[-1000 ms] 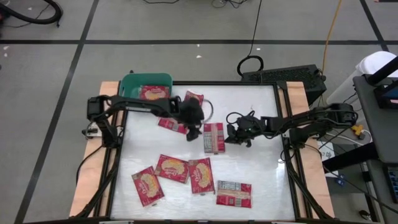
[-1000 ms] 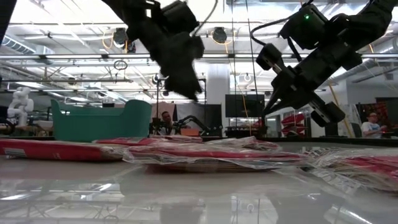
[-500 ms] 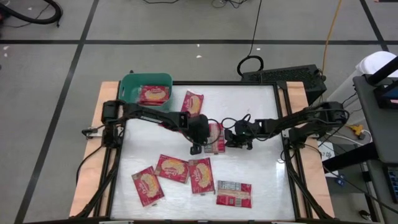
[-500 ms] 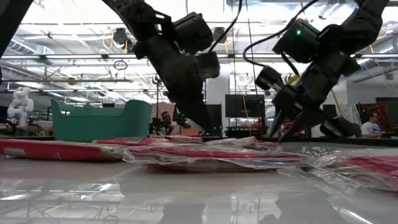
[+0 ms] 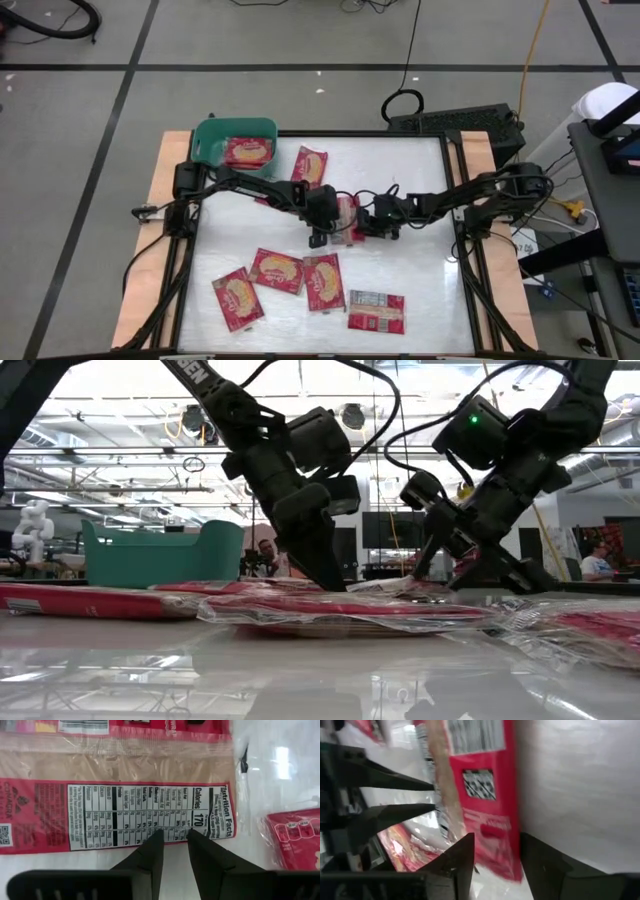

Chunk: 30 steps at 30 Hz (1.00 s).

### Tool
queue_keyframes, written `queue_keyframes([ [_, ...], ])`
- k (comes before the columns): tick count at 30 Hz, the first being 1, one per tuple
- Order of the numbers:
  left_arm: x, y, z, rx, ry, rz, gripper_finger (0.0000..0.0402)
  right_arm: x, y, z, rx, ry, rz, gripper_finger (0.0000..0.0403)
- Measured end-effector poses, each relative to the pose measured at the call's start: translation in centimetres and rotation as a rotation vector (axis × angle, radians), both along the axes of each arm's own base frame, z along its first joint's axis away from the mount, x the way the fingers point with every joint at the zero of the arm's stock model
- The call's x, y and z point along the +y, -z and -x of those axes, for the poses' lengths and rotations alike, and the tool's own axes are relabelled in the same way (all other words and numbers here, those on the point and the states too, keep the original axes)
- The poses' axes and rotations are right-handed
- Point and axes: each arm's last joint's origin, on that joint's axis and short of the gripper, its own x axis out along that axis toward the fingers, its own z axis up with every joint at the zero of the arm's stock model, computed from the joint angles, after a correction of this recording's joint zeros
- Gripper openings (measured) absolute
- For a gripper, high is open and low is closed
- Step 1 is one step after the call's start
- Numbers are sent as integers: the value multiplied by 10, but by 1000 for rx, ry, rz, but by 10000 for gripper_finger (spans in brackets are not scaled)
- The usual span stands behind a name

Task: Sort popcorn bags into baskets
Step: Put the red popcorn bag into the green bin

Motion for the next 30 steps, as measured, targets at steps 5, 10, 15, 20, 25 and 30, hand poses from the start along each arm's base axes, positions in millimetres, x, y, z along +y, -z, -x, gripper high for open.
queue_keyframes([
  [5, 0, 0, -1, -12, -17, 6, 95, -3, -7, -6, -99, 25, 75, 137],
  [10, 0, -5, 1, -2, -24, 2, 95, -3, -9, -8, -128, 18, 78, 81],
  [15, 7, -46, 18, -11, -49, -7, 95, -4, -17, -11, -203, -15, 69, 11],
  [20, 14, -116, 51, -110, -77, -58, 95, -10, -37, -13, -346, 25, 58, 17],
  [25, 25, -185, 91, -298, -195, -132, 95, -20, -73, -12, -555, 57, 261, 7],
  [30, 36, -236, 138, -468, -401, -162, 95, -27, -117, -7, -685, -54, 659, 7],
])
